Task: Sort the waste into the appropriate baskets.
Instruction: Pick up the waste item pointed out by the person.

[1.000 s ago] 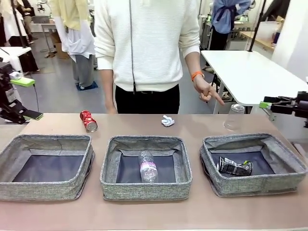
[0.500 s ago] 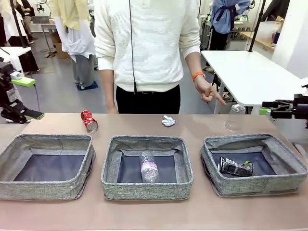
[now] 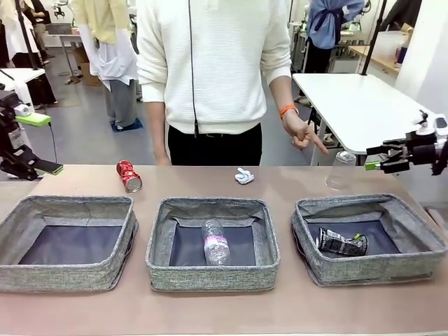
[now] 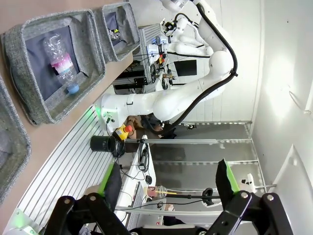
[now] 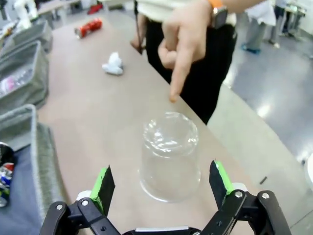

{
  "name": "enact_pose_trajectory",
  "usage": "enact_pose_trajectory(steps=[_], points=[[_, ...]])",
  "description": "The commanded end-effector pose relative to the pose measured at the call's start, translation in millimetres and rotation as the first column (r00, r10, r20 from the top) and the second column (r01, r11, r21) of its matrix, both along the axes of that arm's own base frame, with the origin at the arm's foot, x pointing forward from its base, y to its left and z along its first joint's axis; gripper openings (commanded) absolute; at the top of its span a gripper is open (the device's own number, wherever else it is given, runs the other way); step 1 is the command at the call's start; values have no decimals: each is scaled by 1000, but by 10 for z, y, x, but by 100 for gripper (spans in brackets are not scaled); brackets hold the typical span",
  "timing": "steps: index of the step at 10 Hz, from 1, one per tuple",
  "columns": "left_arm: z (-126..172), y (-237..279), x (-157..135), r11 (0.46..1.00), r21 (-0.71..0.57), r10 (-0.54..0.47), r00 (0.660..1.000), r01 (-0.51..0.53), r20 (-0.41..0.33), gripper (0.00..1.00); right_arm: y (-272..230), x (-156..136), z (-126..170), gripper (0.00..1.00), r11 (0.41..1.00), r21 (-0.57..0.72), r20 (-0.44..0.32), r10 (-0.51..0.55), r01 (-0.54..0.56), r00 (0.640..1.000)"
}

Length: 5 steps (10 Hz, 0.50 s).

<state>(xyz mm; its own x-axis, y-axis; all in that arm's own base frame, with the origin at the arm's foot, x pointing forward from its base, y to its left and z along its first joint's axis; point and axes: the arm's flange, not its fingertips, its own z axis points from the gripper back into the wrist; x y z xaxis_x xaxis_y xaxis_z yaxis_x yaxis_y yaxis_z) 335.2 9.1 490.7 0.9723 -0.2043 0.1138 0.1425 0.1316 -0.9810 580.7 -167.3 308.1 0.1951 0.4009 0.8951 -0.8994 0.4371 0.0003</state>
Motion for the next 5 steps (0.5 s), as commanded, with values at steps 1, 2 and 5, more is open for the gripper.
enact_pose_trajectory(steps=[1, 2, 5], points=[[12, 14, -13, 1000, -4, -14, 1000, 14, 17, 100, 117, 146, -178, 100, 997, -74, 4, -10, 10, 1000], [12, 14, -13, 1000, -4, -14, 1000, 14, 17, 100, 158, 184, -236, 100, 998, -59, -13, 5, -6, 1000], [12, 14, -13, 1000, -4, -14, 1000, 14, 17, 100, 400, 258, -415, 100, 999, -30, -21, 17, -18, 1000]])
